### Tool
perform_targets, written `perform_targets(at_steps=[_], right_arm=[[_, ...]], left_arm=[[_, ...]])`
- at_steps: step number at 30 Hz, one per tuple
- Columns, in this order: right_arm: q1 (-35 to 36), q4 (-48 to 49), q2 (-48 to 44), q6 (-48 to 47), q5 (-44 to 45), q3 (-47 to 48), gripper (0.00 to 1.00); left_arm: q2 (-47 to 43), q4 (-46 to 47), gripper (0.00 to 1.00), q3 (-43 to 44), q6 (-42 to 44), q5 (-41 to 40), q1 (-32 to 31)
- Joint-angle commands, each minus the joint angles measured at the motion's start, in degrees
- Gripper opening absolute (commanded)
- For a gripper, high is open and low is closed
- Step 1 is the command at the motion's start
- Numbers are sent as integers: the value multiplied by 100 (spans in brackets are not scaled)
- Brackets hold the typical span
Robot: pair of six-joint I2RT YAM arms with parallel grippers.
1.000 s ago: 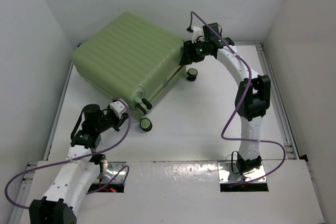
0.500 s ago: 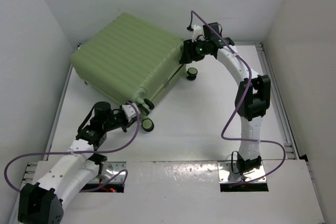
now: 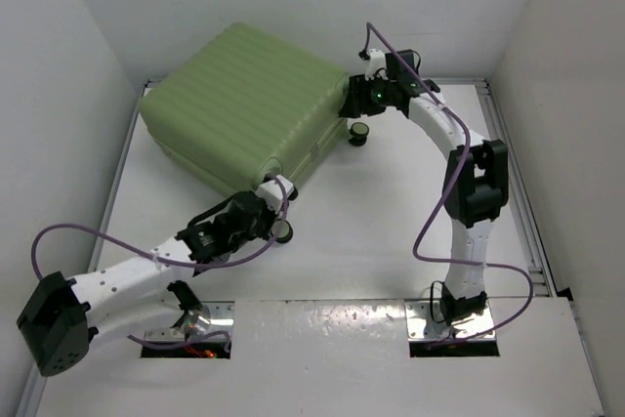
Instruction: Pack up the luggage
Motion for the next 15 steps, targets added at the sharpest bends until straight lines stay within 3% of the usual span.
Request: perform_targets(at_steps=[1, 5, 9, 11, 12, 14, 15], right_arm=[[778, -452, -713, 1246, -767, -475, 0], [936, -390, -968, 1492, -987, -906, 0], [1164, -285, -1135, 1536, -1092, -1275, 2], [1182, -337, -1118, 1475, -1119, -1146, 22], [1182, -407, -1092, 1353, -875, -1066, 44], [1086, -539, -1091, 863, -759, -786, 63], [1016, -539, -1083, 860, -750, -723, 65]], left_arm=[[485, 1365, 0, 1100, -823, -920, -512], [749, 1619, 0, 1355, -920, -1563, -583], [934, 1286, 0, 1628, -990, -1661, -119], [996, 1233, 0, 1681, -1051, -1556, 127], [996, 1233, 0, 1681, -1104, -1503, 181], [935, 1171, 0, 1629, -1156, -1432, 251], [934, 1171, 0, 1559, -1157, -1432, 252]])
